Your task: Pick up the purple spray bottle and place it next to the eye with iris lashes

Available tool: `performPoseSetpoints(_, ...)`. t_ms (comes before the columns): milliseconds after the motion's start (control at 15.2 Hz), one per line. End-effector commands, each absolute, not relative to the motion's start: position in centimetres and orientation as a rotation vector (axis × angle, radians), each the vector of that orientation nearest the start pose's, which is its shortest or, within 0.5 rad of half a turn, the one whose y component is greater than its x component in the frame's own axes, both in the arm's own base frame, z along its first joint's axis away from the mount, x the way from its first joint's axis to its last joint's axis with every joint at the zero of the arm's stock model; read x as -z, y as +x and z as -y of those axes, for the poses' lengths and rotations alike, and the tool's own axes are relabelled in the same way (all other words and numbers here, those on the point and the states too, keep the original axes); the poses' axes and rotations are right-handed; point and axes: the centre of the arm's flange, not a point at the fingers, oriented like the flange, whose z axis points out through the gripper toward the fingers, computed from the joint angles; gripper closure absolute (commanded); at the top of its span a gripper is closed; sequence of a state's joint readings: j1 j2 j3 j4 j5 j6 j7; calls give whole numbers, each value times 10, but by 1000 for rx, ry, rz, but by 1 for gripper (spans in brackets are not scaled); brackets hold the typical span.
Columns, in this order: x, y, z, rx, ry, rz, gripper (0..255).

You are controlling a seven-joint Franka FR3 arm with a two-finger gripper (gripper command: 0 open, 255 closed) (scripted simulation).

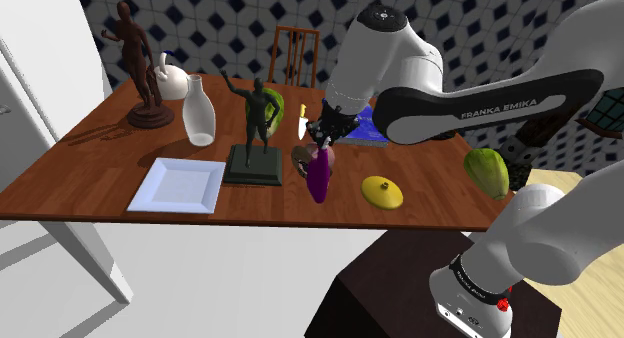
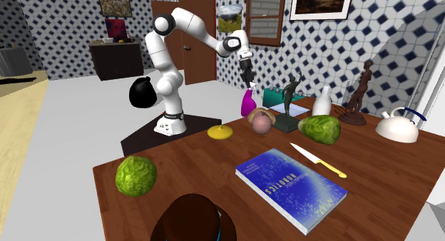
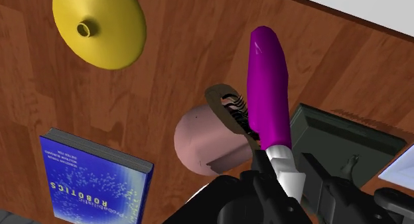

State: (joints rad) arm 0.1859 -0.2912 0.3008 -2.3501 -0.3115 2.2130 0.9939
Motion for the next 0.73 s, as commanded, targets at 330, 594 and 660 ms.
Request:
performPoseSetpoints(330, -421, 419, -216, 548, -3215, -555, 255)
performPoseSetpoints(594, -421, 419, -216, 548, -3215, -555, 255)
performPoseSetpoints(660, -421, 419, -216, 548, -3215, -555, 255)
